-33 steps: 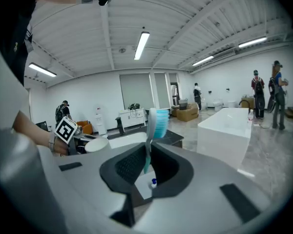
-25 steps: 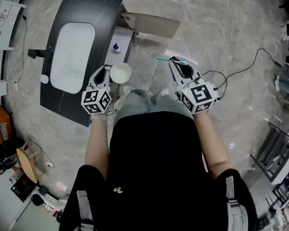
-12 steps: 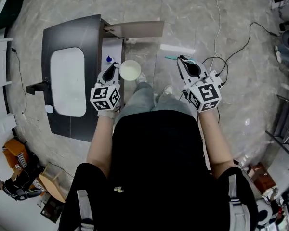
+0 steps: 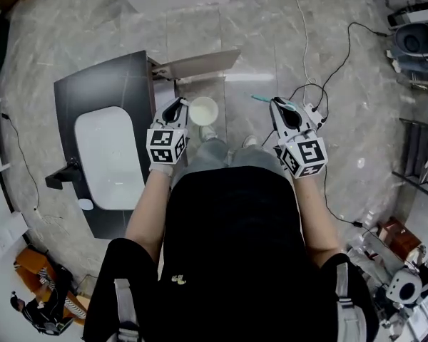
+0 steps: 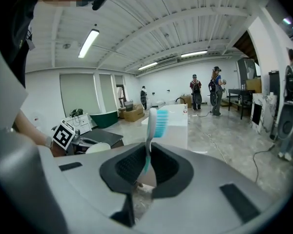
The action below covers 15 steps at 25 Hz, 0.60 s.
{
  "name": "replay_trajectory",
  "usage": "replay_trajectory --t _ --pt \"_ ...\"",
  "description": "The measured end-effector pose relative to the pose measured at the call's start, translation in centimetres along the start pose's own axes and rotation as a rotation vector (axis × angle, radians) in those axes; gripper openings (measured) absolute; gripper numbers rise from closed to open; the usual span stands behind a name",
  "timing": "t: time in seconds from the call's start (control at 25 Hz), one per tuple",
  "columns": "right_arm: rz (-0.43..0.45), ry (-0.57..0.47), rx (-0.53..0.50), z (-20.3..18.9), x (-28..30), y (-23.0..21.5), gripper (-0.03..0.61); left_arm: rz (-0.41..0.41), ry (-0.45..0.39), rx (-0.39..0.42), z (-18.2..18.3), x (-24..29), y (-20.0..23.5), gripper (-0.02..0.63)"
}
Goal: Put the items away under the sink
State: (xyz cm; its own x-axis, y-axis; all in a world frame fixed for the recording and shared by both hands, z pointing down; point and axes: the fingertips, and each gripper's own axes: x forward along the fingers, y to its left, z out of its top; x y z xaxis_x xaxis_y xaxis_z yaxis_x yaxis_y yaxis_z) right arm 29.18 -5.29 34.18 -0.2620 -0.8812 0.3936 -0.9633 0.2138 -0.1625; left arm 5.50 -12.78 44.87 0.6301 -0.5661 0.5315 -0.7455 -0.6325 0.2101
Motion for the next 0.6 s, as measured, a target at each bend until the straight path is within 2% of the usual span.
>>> replay_trajectory --t 0.28,0.44,0.6 --pt "-0.052 0.041 0.038 -2.0 1.5 0.2 0.051 -0.055 0.043 0.019 -1.6 2.4 0.6 0.041" --pt "-0.030 0.072 0.031 -2.9 2.7 -0.3 0.051 -0.049 0.061 0.000 -3.0 3.7 0.7 0.041" --pt "0.016 0.112 0.011 -4.6 4.4 -0.6 0.051 -0.010 0.067 -0.042 -4.7 4.5 1.0 0.042"
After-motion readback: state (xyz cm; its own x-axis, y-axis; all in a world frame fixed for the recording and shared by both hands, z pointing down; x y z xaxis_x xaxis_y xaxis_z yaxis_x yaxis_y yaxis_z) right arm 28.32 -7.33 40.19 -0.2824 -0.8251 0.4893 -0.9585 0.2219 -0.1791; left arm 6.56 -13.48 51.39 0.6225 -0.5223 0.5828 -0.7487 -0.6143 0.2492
